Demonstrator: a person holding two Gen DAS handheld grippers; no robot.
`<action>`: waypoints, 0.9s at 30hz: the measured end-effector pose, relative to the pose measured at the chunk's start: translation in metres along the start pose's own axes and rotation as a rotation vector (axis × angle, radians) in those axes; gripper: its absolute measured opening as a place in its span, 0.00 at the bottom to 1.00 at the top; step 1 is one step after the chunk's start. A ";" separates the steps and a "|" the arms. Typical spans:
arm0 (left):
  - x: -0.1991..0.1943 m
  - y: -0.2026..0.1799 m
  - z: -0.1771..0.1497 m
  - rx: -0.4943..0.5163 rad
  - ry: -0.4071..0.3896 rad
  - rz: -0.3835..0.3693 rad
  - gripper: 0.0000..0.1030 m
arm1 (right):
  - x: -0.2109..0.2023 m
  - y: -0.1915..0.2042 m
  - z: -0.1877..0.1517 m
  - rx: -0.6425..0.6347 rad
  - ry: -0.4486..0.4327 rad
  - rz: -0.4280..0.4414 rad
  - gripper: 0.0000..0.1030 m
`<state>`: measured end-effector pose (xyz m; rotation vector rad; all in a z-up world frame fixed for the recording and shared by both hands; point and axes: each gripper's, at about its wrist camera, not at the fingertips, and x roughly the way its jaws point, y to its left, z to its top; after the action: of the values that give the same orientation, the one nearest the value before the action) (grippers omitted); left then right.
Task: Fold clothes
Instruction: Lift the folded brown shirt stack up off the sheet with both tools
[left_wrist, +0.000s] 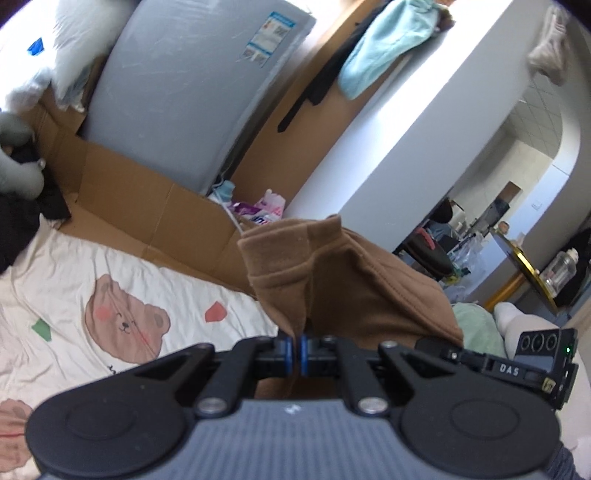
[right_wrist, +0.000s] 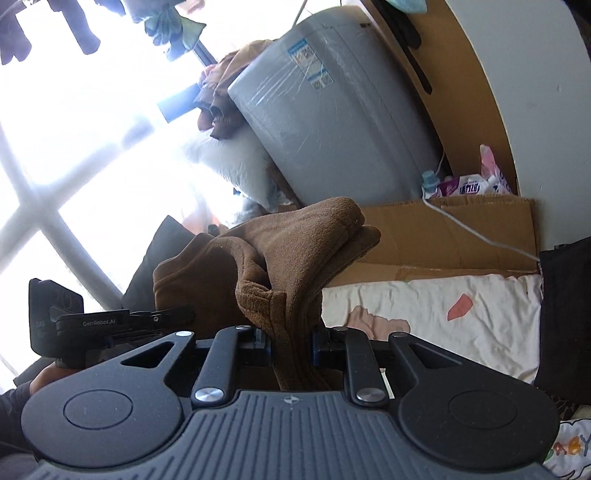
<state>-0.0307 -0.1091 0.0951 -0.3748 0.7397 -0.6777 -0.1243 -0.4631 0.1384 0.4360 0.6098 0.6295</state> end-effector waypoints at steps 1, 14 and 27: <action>-0.003 -0.004 0.001 0.008 -0.005 0.001 0.05 | -0.003 0.003 0.002 -0.001 -0.005 -0.002 0.18; -0.025 -0.049 0.028 0.071 -0.057 -0.038 0.05 | -0.051 0.041 0.036 -0.018 -0.078 -0.073 0.18; -0.029 -0.111 0.055 0.201 -0.040 -0.129 0.05 | -0.111 0.054 0.057 -0.028 -0.155 -0.195 0.18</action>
<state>-0.0542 -0.1655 0.2062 -0.2522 0.6072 -0.8560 -0.1812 -0.5079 0.2535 0.3894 0.4881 0.4138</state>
